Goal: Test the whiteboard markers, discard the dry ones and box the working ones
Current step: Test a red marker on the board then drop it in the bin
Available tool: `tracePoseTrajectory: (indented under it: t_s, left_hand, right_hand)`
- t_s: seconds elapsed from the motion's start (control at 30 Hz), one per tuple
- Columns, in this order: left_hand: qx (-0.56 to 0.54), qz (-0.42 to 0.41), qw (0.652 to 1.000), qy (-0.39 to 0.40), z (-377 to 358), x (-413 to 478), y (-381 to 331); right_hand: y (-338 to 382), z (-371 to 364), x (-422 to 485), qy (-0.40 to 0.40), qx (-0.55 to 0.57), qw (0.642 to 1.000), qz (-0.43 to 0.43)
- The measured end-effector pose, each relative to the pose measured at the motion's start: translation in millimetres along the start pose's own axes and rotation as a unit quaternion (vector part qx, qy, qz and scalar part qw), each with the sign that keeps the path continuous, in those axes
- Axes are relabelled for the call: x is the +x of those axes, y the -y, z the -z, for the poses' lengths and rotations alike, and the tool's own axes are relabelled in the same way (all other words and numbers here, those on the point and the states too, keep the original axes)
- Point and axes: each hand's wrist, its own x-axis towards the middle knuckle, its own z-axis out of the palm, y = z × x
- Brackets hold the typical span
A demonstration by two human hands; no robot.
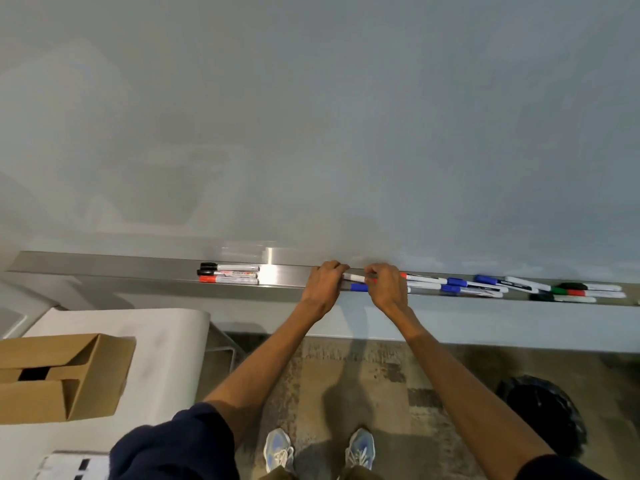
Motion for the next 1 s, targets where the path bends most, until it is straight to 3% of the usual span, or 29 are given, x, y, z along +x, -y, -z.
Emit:
tracePoseTrajectory:
  t_s: [0.23,0.47,0.67,0.8,1.0]
  left_hand:
    - [0.084,0.009,0.996,0.024,-24,10,-14]
    - [0.073,0.064,0.995,-0.016,-22,10,-20]
    - [-0.008,0.100,0.985,-0.139,-17,-4,-47]
    - [-0.117,0.090,0.969,-0.195,-10,-8,-73]
    - [-0.246,0.055,0.947,-0.200,14,-15,-108]
  right_hand:
    - [-20,-5,3,0.033,-0.016,0.996,0.081]
    - [-36,2,5,0.021,0.037,0.994,0.097]
    - [-25,28,-12,-0.076,0.213,0.973,0.055]
    - [-16,36,-19,-0.058,0.287,0.956,0.022]
    - [-2,47,-31,-0.081,0.325,0.940,0.065]
